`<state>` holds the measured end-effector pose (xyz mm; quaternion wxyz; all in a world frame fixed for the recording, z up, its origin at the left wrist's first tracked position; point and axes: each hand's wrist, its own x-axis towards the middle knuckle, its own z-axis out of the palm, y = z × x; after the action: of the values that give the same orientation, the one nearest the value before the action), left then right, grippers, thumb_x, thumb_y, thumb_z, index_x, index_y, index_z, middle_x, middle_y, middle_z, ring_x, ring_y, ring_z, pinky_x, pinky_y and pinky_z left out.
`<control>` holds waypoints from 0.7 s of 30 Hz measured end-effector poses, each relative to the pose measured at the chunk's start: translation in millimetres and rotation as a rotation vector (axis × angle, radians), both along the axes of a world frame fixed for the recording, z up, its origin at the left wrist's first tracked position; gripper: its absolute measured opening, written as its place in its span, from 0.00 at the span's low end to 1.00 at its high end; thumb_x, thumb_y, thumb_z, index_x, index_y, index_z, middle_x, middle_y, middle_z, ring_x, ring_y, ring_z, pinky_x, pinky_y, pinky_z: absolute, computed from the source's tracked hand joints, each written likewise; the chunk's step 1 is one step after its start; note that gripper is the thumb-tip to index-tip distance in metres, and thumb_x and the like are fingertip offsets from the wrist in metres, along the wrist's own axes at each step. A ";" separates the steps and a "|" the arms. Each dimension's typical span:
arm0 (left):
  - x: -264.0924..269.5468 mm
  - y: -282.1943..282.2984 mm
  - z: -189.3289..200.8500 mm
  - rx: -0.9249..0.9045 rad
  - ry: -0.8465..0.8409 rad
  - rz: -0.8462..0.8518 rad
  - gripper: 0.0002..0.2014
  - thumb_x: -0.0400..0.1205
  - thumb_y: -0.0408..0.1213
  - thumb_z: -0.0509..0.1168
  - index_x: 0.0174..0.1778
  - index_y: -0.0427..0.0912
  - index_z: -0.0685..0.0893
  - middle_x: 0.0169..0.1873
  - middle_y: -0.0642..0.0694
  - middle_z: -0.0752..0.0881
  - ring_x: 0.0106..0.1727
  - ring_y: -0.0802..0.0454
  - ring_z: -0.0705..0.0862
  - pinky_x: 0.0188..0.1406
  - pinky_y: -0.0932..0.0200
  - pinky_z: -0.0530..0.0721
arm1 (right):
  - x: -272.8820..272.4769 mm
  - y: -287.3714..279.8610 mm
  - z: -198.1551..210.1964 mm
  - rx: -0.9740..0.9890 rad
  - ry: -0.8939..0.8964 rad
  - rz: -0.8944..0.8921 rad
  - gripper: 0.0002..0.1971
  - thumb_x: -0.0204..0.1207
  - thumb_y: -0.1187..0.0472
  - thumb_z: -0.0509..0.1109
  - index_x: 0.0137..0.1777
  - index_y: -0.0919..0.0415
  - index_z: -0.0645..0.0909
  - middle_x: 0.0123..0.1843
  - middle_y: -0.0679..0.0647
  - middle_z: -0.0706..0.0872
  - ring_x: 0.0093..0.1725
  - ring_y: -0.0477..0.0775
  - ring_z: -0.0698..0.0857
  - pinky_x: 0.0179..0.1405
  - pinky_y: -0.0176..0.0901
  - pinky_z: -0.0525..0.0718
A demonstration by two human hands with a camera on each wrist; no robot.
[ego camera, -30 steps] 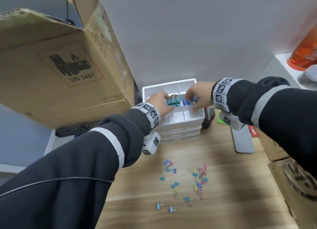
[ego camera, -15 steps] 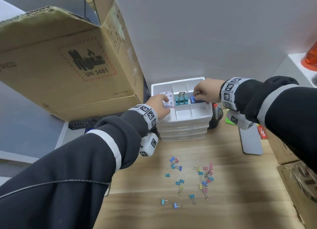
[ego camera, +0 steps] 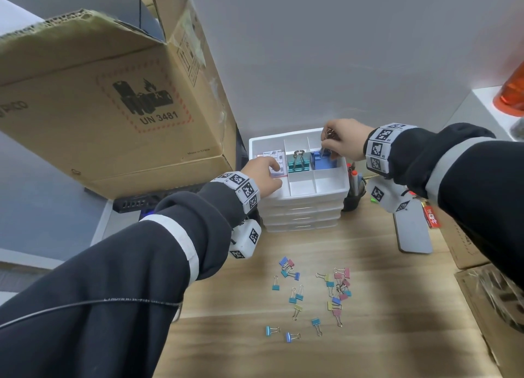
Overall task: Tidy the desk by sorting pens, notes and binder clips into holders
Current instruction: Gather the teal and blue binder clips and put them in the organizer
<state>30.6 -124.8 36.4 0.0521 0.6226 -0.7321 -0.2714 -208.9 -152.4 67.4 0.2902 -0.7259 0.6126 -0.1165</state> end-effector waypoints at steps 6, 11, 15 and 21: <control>-0.9 2.3 0.4 -0.003 0.014 0.010 0.15 0.80 0.39 0.69 0.63 0.46 0.84 0.52 0.46 0.84 0.47 0.49 0.83 0.46 0.60 0.79 | 5.8 -2.8 2.3 -0.010 0.214 0.053 0.07 0.84 0.56 0.65 0.54 0.59 0.79 0.45 0.54 0.88 0.40 0.53 0.85 0.43 0.45 0.80; 3.7 5.8 0.9 -0.012 0.008 0.007 0.13 0.80 0.37 0.68 0.61 0.44 0.85 0.47 0.48 0.81 0.45 0.50 0.82 0.44 0.60 0.77 | 9.7 1.7 -6.9 -0.011 0.350 0.137 0.08 0.84 0.58 0.64 0.57 0.60 0.79 0.51 0.56 0.84 0.47 0.58 0.81 0.46 0.43 0.75; 10.9 10.3 -2.3 -0.003 0.005 0.028 0.10 0.79 0.36 0.69 0.57 0.44 0.86 0.43 0.48 0.83 0.43 0.51 0.84 0.44 0.59 0.82 | 8.4 5.8 -8.6 -0.034 0.326 0.118 0.09 0.83 0.56 0.65 0.58 0.59 0.79 0.50 0.53 0.84 0.42 0.54 0.82 0.44 0.45 0.80; 16.0 22.7 -3.8 -0.009 -0.011 0.023 0.09 0.79 0.37 0.70 0.54 0.43 0.88 0.43 0.49 0.83 0.43 0.50 0.84 0.47 0.57 0.86 | 7.6 18.4 -16.6 -0.083 0.333 0.092 0.15 0.79 0.53 0.70 0.62 0.57 0.78 0.56 0.54 0.86 0.47 0.54 0.79 0.48 0.45 0.79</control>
<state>46.6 -102.1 32.6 0.0539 0.6324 -0.7263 -0.2638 -201.3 -134.0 50.8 0.1597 -0.7737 0.6130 -0.0064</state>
